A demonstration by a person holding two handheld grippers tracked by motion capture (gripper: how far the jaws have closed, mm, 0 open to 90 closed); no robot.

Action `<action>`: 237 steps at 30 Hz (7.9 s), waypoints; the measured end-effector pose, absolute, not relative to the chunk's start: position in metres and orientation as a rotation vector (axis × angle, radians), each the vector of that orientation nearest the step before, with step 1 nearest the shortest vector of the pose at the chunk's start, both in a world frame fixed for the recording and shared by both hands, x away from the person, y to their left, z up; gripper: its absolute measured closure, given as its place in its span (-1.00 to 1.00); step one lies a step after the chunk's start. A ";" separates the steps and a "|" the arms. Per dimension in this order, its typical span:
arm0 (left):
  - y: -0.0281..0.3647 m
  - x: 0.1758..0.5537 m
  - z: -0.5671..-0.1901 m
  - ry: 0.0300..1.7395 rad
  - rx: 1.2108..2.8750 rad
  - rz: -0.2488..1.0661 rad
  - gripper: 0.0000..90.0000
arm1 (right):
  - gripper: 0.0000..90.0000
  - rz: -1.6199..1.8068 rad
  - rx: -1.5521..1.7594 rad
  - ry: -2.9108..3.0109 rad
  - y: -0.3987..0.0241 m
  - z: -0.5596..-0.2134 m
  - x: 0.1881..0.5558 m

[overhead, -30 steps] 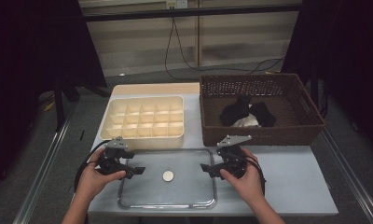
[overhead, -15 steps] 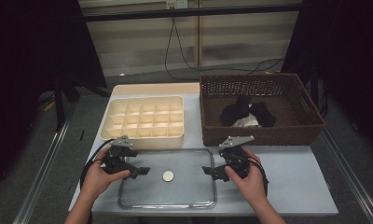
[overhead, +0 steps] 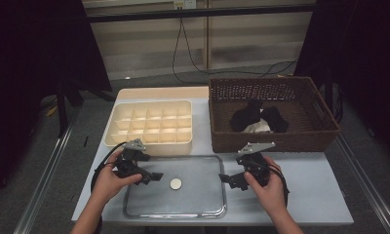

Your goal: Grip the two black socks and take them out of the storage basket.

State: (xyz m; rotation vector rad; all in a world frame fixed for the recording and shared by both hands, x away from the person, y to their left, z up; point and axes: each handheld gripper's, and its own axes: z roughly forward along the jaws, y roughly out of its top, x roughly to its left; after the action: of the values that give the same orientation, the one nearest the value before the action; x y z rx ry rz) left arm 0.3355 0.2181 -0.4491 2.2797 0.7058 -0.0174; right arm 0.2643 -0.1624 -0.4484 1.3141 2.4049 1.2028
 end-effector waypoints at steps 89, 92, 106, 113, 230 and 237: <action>0.214 0.336 -0.444 0.629 2.275 -0.042 -0.93 | -0.85 1.108 1.386 2.429 -0.239 -0.351 0.316; 0.215 0.336 -0.444 0.626 2.278 -0.044 -0.93 | -0.86 1.088 1.396 2.420 -0.244 -0.349 0.322; 0.215 0.336 -0.445 0.629 2.277 -0.040 -0.93 | -0.85 1.031 1.476 2.374 -0.261 -0.350 0.348; 0.215 0.337 -0.445 0.628 2.274 -0.041 -0.93 | -0.83 1.012 1.521 2.343 -0.268 -0.351 0.362; 0.208 0.334 -0.448 0.628 2.290 -0.054 -0.93 | 0.95 0.833 1.508 2.376 -0.300 -0.240 0.378; 0.209 0.334 -0.448 0.618 2.292 -0.063 -0.93 | 0.95 0.844 1.486 2.378 -0.296 -0.227 0.374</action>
State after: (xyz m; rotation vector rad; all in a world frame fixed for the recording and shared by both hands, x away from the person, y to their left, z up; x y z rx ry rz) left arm 0.3342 0.2085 -0.4477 2.2918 0.6176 -0.0627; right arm 0.3738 -0.2964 -0.2268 1.4861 2.3783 0.8438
